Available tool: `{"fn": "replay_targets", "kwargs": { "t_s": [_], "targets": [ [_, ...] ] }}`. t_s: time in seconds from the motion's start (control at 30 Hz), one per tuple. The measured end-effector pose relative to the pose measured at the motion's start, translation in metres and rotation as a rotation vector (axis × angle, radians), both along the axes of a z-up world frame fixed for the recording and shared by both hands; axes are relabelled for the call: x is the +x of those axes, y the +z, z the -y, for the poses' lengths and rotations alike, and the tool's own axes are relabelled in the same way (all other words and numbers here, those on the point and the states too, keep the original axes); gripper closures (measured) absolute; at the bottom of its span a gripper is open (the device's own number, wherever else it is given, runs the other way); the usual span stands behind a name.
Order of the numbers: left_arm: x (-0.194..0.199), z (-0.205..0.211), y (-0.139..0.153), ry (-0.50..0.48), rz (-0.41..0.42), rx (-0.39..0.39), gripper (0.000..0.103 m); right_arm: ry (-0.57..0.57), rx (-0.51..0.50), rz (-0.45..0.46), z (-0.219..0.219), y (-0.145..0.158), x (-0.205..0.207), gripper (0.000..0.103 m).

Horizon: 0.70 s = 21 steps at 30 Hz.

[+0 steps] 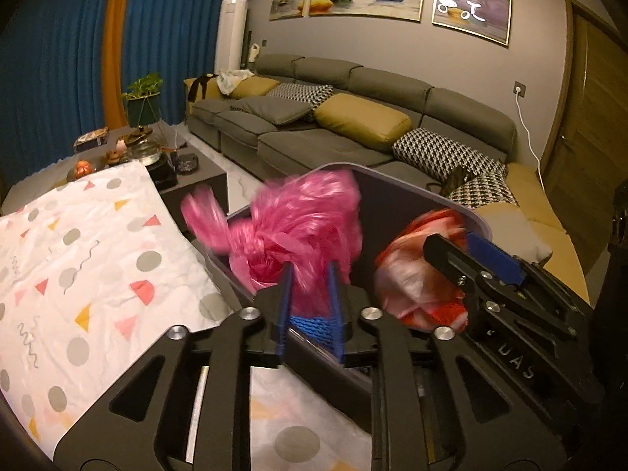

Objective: Collect trash
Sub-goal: 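Open both tools to drop the pink bag and wrapper into the bin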

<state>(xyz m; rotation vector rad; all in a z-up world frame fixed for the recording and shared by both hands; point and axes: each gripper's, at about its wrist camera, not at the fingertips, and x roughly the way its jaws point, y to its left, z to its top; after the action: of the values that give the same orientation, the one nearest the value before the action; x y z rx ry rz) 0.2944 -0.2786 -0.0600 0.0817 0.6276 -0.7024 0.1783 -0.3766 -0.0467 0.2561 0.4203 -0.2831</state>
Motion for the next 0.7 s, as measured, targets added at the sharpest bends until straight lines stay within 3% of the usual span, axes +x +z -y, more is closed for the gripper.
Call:
{"fn": "replay_targets", "kwargs": {
  "t_s": [0.07,0.37,0.6,0.7],
  "targets": [
    [0.001,-0.002,-0.002,-0.001,-0.004,-0.009,0.063,-0.007,0.009,0.003,0.004,0.0,-0.001,0.05],
    [-0.014,-0.037,0.004,0.116,0.059,0.007,0.021,-0.053,-0.054,0.012,-0.008,0.01,-0.018,0.024],
    [-0.053,-0.101,0.025,0.295,0.15,0.053,0.008,-0.064,-0.115,0.013,-0.035,0.02,-0.042,0.006],
    [-0.074,-0.129,0.039,0.36,0.188,0.041,0.006,-0.045,-0.119,0.007,-0.048,0.021,-0.053,0.006]
  ]
}}
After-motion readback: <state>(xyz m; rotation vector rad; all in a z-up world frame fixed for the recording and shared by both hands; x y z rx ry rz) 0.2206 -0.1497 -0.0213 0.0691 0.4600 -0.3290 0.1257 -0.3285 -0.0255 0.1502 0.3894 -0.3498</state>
